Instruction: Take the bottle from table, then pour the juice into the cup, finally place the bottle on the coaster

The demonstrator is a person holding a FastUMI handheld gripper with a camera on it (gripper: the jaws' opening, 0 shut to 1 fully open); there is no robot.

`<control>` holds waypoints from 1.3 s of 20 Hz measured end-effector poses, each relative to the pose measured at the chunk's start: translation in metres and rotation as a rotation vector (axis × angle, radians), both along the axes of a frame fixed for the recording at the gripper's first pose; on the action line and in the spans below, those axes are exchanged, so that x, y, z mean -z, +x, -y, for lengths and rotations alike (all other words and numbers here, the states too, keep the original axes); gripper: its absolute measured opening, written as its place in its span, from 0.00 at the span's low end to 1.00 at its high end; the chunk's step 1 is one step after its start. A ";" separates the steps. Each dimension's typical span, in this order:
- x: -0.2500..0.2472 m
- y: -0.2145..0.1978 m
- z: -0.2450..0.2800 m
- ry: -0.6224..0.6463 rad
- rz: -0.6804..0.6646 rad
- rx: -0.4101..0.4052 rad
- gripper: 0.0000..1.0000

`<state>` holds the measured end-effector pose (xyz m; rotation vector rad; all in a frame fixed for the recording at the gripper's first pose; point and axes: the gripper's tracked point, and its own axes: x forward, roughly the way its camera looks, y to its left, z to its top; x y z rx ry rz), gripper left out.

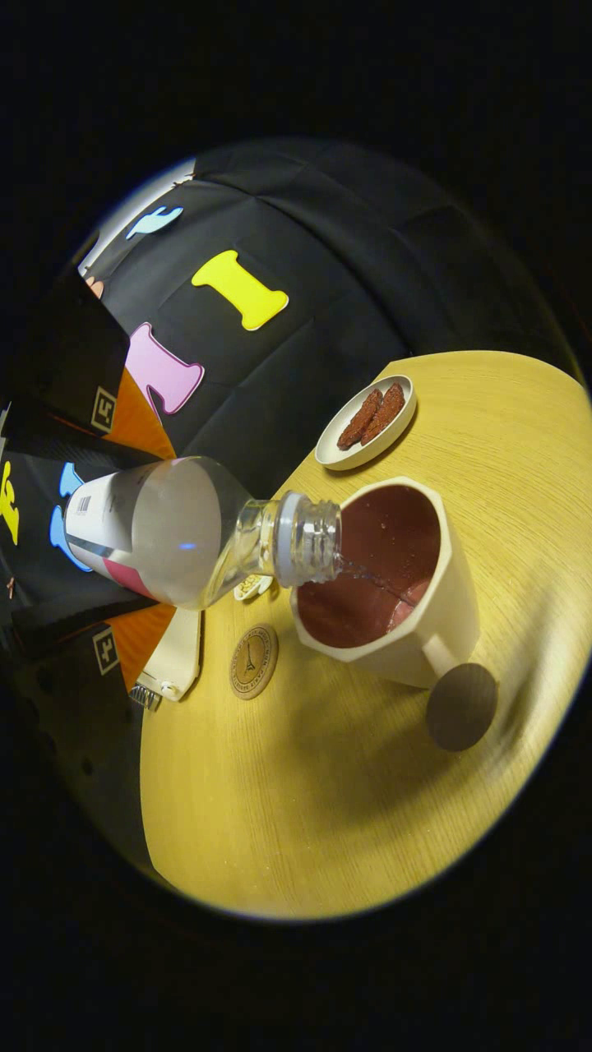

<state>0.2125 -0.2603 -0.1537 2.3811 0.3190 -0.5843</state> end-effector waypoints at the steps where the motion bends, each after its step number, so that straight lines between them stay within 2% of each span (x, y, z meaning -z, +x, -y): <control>1: -0.002 0.002 -0.001 0.016 0.003 0.001 0.70; 12: -0.032 0.011 0.005 0.172 0.040 0.082 0.70; 26: -0.059 0.013 0.009 0.212 0.086 0.133 0.70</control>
